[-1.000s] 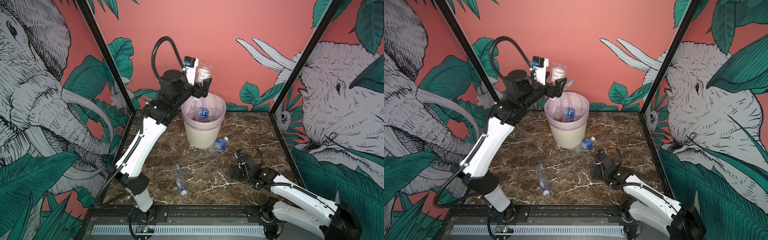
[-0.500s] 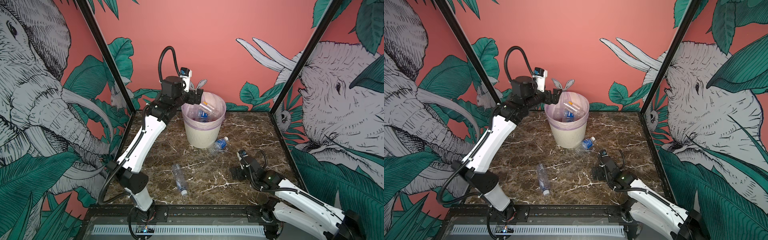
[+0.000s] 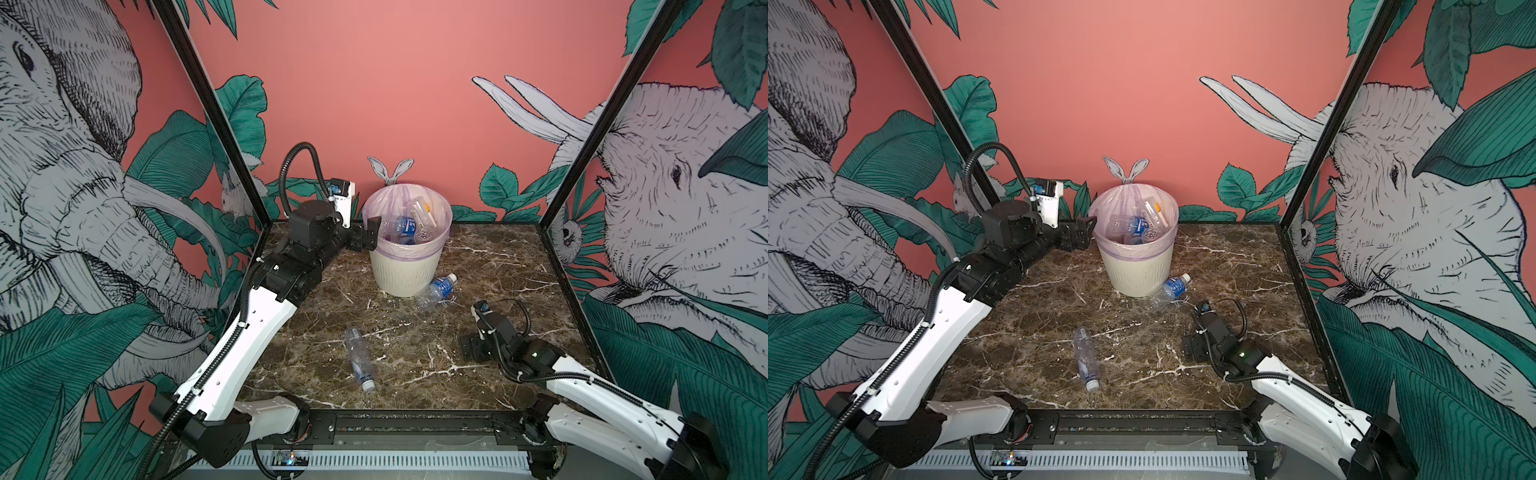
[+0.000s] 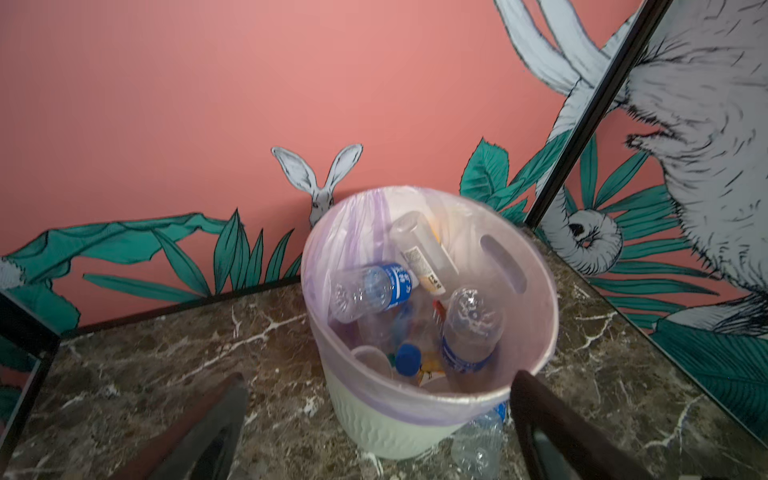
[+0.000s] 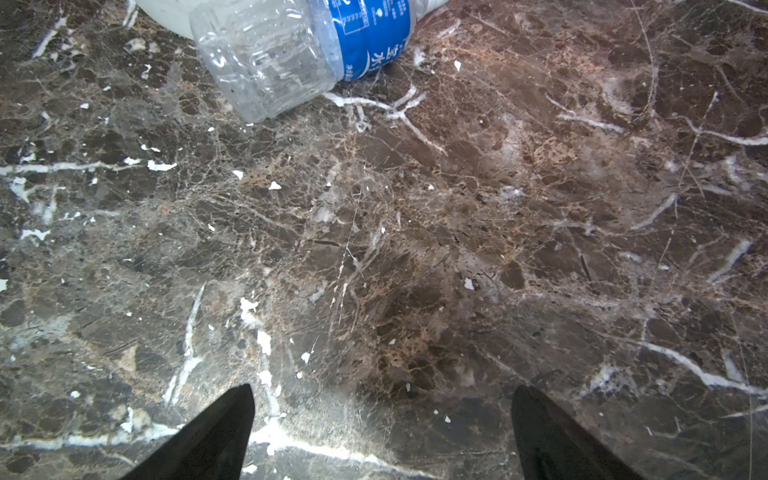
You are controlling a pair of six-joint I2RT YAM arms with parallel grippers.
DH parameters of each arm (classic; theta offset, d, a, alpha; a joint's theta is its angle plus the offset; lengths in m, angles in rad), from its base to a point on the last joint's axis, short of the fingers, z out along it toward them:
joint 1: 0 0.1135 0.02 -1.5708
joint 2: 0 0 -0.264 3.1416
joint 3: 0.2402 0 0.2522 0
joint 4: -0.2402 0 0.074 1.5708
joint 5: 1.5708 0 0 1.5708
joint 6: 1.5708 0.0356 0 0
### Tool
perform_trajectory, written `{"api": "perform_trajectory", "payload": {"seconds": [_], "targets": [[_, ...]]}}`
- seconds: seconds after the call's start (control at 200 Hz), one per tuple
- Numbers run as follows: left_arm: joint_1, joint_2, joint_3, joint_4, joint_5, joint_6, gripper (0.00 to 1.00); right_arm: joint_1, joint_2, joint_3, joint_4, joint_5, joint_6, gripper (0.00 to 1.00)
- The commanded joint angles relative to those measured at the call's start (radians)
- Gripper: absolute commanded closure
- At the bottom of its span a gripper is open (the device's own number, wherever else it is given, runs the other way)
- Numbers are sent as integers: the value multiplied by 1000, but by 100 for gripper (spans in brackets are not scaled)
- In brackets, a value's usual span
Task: Throw the plastic bottles in the bin
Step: 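Open the left gripper to drop the frosted bottle into the bin, then withdraw the left gripper toward the crushed clear bottle on the table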
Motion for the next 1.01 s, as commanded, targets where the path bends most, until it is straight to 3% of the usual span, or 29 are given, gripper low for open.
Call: {"api": "perform_trajectory", "payload": {"seconds": [0.0,0.245,0.535,1.0], "targets": [[-2,-87,-78,-50,-32,-40,0,12,20,26,24,13,7,1],[-29,-196,-242,-157,-83,-145,0,15,39,29,40,41,3,1],[-161,-280,-391,-247,-221,-288,0,16,23,13,50,45,4,1],[-227,-358,-567,-315,-234,-500,1,16,-48,-4,4,70,17,1]]}}
